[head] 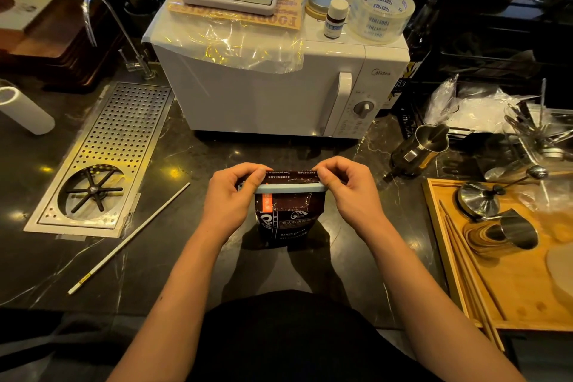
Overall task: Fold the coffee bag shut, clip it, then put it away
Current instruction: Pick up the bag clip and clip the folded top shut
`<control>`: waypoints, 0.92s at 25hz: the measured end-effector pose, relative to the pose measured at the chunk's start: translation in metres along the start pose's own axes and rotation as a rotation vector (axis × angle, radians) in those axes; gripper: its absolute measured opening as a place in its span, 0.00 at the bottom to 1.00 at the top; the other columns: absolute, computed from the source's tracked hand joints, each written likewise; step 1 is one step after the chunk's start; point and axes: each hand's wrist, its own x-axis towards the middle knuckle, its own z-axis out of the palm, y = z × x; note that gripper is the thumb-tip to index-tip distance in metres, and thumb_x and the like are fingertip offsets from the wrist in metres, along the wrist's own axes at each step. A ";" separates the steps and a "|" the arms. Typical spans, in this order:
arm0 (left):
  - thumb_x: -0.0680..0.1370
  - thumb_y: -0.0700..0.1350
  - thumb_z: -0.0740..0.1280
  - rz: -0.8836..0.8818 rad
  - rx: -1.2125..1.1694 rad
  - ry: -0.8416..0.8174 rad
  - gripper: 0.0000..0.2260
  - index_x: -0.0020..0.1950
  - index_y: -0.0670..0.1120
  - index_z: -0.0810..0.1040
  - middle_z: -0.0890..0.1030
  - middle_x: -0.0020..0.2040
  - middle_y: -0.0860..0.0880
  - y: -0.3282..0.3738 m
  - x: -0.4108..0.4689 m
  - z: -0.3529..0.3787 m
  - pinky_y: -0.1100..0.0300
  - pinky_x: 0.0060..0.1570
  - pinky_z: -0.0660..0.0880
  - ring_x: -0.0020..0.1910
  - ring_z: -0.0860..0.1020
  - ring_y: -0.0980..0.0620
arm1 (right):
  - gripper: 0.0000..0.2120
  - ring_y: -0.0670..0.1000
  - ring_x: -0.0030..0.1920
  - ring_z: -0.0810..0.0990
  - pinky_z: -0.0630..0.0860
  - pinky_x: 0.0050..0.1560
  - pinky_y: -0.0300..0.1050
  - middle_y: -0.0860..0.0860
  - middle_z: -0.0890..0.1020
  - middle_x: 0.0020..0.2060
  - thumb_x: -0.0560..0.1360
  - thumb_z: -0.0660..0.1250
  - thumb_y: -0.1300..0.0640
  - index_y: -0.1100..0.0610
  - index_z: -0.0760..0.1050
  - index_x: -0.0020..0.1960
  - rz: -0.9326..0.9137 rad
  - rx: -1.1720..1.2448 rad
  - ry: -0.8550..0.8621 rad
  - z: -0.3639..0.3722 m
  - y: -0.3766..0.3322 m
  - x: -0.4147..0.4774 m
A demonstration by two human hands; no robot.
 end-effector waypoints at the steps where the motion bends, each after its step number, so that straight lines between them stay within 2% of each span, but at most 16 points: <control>1: 0.80 0.45 0.64 -0.003 0.000 0.004 0.08 0.53 0.48 0.83 0.85 0.48 0.53 0.000 0.000 0.000 0.58 0.51 0.79 0.52 0.81 0.54 | 0.07 0.50 0.48 0.82 0.79 0.50 0.45 0.50 0.84 0.43 0.78 0.65 0.62 0.56 0.82 0.47 -0.001 0.006 0.015 0.001 0.001 -0.001; 5: 0.80 0.46 0.64 0.010 -0.023 0.011 0.08 0.53 0.49 0.83 0.84 0.50 0.53 0.000 -0.005 0.003 0.65 0.48 0.77 0.52 0.81 0.57 | 0.05 0.44 0.47 0.81 0.77 0.47 0.34 0.45 0.84 0.43 0.79 0.66 0.58 0.54 0.81 0.48 0.000 0.046 0.086 0.004 0.003 -0.009; 7: 0.80 0.46 0.64 0.021 -0.048 0.021 0.07 0.53 0.50 0.82 0.83 0.51 0.53 0.001 -0.007 0.005 0.67 0.48 0.77 0.52 0.80 0.58 | 0.05 0.41 0.47 0.80 0.77 0.45 0.31 0.45 0.83 0.43 0.79 0.66 0.57 0.55 0.81 0.49 -0.002 0.093 0.096 0.006 0.006 -0.012; 10: 0.79 0.48 0.65 0.020 -0.060 0.029 0.07 0.56 0.53 0.80 0.80 0.55 0.52 -0.006 -0.011 0.008 0.58 0.53 0.79 0.56 0.79 0.55 | 0.07 0.43 0.48 0.80 0.76 0.44 0.31 0.50 0.83 0.46 0.80 0.64 0.55 0.56 0.80 0.50 0.003 0.117 0.104 0.012 0.012 -0.014; 12: 0.77 0.49 0.68 -0.012 -0.066 0.009 0.12 0.61 0.55 0.76 0.77 0.59 0.52 -0.011 -0.015 0.009 0.53 0.56 0.79 0.60 0.77 0.54 | 0.08 0.44 0.50 0.79 0.74 0.44 0.29 0.52 0.82 0.49 0.81 0.63 0.55 0.57 0.79 0.52 0.015 0.102 0.123 0.016 0.016 -0.015; 13: 0.75 0.49 0.70 -0.023 -0.065 0.004 0.16 0.62 0.56 0.74 0.76 0.60 0.54 -0.012 -0.018 0.010 0.55 0.58 0.78 0.61 0.76 0.55 | 0.08 0.44 0.51 0.78 0.74 0.45 0.29 0.53 0.81 0.50 0.81 0.63 0.54 0.56 0.79 0.54 0.023 0.101 0.131 0.017 0.018 -0.015; 15: 0.73 0.48 0.73 -0.026 -0.056 -0.006 0.24 0.65 0.59 0.69 0.73 0.60 0.62 -0.012 -0.021 0.011 0.64 0.58 0.74 0.61 0.74 0.62 | 0.10 0.43 0.53 0.78 0.75 0.46 0.29 0.51 0.80 0.53 0.81 0.63 0.53 0.56 0.77 0.58 0.051 0.122 0.135 0.020 0.021 -0.017; 18: 0.69 0.47 0.76 -0.043 -0.047 -0.013 0.31 0.67 0.61 0.65 0.69 0.60 0.69 -0.014 -0.022 0.011 0.76 0.52 0.71 0.58 0.70 0.75 | 0.13 0.34 0.53 0.78 0.76 0.47 0.29 0.45 0.80 0.54 0.80 0.63 0.53 0.55 0.74 0.63 0.075 0.176 0.102 0.022 0.024 -0.019; 19: 0.69 0.47 0.77 -0.050 -0.048 -0.007 0.33 0.68 0.60 0.65 0.69 0.61 0.69 -0.017 -0.022 0.010 0.74 0.53 0.72 0.58 0.70 0.75 | 0.14 0.32 0.54 0.77 0.76 0.48 0.28 0.43 0.79 0.55 0.80 0.64 0.54 0.54 0.73 0.65 0.072 0.183 0.088 0.023 0.025 -0.021; 23: 0.67 0.45 0.79 -0.087 -0.079 0.000 0.40 0.73 0.57 0.61 0.72 0.67 0.57 -0.030 -0.024 0.010 0.60 0.62 0.72 0.64 0.72 0.63 | 0.20 0.29 0.56 0.75 0.76 0.52 0.28 0.40 0.77 0.59 0.77 0.69 0.54 0.50 0.70 0.68 0.078 0.173 0.028 0.024 0.033 -0.024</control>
